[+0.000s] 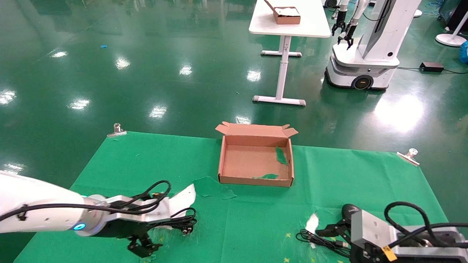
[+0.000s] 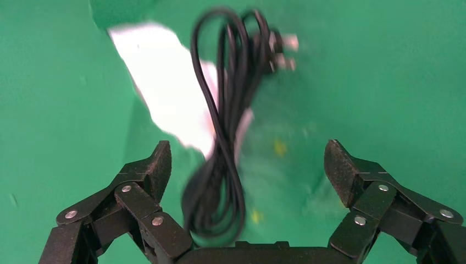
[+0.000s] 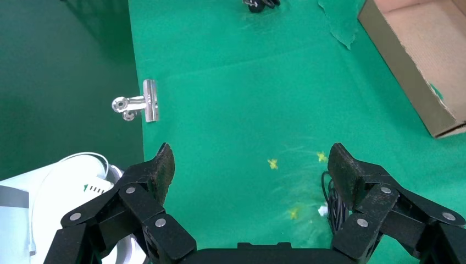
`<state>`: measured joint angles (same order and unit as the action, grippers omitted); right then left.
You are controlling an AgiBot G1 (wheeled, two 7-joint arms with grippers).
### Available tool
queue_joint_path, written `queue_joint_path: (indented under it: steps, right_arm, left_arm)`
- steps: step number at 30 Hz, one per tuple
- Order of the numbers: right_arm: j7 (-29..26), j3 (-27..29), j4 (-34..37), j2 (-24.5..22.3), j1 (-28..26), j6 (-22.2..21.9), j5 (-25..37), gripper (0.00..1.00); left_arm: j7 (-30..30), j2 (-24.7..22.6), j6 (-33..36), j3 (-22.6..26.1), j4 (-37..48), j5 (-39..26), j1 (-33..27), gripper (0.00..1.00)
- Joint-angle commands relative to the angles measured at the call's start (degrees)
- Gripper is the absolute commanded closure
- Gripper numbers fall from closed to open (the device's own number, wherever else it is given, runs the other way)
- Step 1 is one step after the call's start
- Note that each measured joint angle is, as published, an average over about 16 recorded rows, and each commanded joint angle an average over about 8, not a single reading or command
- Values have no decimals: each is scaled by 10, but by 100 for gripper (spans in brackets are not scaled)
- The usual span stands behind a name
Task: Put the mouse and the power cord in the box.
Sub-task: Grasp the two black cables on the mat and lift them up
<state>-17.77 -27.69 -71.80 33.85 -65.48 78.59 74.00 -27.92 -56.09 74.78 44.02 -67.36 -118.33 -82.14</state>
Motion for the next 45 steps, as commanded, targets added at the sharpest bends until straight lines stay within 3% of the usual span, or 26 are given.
queue_joint_path:
  steps: [1,15,25,36,40,45]
  right_arm:
    - [0,0,2,-1,1,1,0,0]
    - [1,-6,13,5,-9,7,10,0]
    - [9,-14,31,17,-17,12,22,0]
    - [6,-26,46,32,-30,18,42,0]
    - [1,-35,54,35,-37,11,69,0]
    - [-1,-61,70,56,-65,-4,146,0]
  left_arm:
    - [-4,-11,-7,2,7,-6,-1,0]
    - [32,-91,-87,33,163,-88,-27,0]
    - [62,-113,-115,38,233,-97,-43,0]
    - [94,-108,-115,24,257,-66,-55,0]
    - [103,-109,-117,23,264,-62,-54,0]
    - [108,-111,-119,23,271,-60,-55,0]
